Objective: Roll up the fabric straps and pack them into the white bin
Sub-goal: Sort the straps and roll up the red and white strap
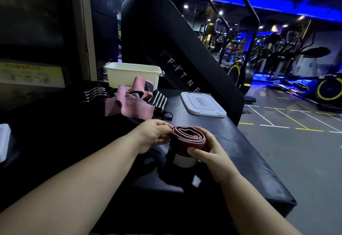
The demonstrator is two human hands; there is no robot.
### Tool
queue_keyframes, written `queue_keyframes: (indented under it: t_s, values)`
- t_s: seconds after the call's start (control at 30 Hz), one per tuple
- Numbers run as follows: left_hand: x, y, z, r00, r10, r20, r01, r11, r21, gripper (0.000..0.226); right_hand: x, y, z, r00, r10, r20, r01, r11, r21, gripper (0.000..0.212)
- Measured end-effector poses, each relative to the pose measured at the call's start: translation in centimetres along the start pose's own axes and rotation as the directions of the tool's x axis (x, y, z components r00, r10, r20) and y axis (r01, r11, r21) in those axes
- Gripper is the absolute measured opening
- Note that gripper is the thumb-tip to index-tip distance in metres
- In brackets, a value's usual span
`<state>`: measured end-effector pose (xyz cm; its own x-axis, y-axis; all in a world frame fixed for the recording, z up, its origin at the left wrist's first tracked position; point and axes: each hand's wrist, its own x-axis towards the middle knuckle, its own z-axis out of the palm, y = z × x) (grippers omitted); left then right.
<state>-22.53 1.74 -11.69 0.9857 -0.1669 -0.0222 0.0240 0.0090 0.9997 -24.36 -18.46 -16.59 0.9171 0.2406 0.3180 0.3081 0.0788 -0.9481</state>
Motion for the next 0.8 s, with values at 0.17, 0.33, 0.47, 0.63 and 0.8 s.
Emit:
queue_keyframes:
  t_s: [0.17, 0.33, 0.47, 0.63, 0.8]
  values:
    - [-0.3, -0.9, 1.0, 0.993, 0.106, 0.045, -0.1, 0.988, -0.122, 0.026, 0.0, 0.0, 0.0, 0.999, 0.002, -0.044, -0.002, 1.0, 0.005, 0.056]
    - [-1.2, -1.2, 3.5, 0.992, 0.126, 0.011, -0.121, 0.97, -0.212, 0.03, -0.1, -0.1, 0.3, 0.999, -0.019, -0.049, 0.018, 1.0, -0.016, 0.056]
    - [-0.8, -1.7, 5.4, 0.963, 0.177, -0.204, -0.19, 0.981, -0.045, 0.025, -0.3, -0.3, 0.6, 0.999, 0.004, -0.038, -0.006, 0.999, -0.054, 0.05]
    - [-0.7, -2.0, 7.0, 0.905, 0.146, -0.4, -0.198, 0.976, -0.092, 0.027, -0.2, -1.0, 1.2, 0.98, 0.061, -0.189, -0.089, 0.985, -0.144, 0.039]
    - [0.1, -1.2, 6.9, 0.914, 0.064, -0.4, -0.162, 0.963, -0.216, 0.02, 1.8, -1.9, 1.8, 0.912, 0.251, -0.324, -0.309, 0.94, -0.142, 0.066]
